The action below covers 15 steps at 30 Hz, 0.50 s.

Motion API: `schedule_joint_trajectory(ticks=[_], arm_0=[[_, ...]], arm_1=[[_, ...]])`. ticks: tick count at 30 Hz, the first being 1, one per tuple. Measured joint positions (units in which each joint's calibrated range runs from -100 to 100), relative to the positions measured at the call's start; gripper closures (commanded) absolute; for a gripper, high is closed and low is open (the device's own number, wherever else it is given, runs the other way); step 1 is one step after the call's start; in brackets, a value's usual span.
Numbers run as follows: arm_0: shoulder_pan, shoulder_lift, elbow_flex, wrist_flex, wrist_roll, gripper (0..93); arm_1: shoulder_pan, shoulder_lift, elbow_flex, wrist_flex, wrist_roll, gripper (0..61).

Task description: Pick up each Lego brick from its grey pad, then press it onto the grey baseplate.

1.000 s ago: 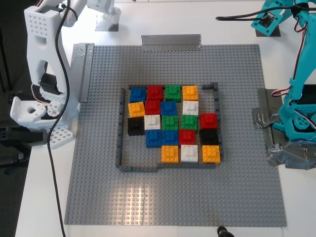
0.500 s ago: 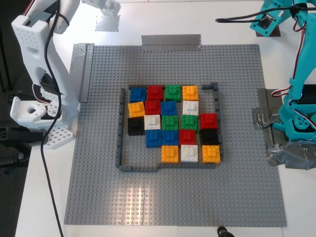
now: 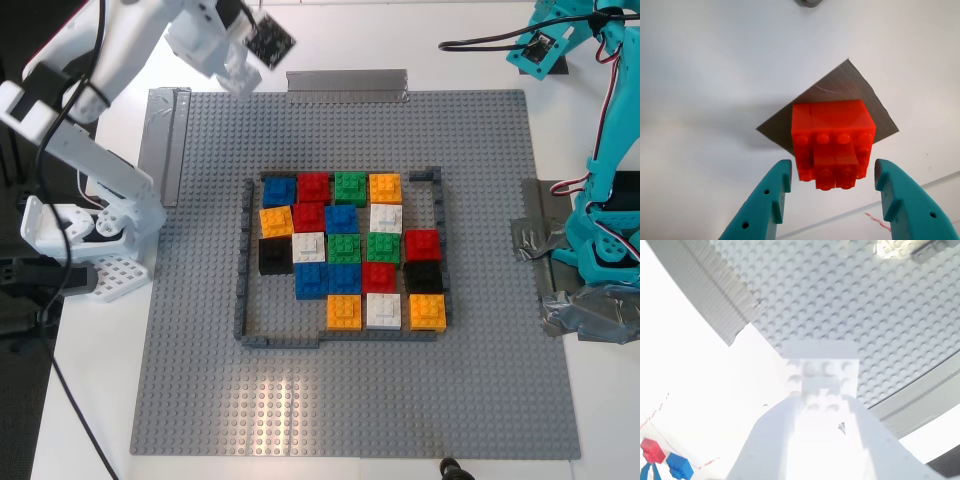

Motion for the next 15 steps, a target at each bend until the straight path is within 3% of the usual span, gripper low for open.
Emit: schedule_joint_trajectory(ticks=[7, 15], arm_0=[[0.2, 0.0, 0.1, 0.0, -0.7, 74.3], [0.2, 0.0, 0.1, 0.0, -0.9, 74.4]], arm_1=[[11.0, -9.2, 6.1, 4.4, 0.3, 61.2], [26.1, -15.4, 6.2, 14.1, 3.5, 61.2]])
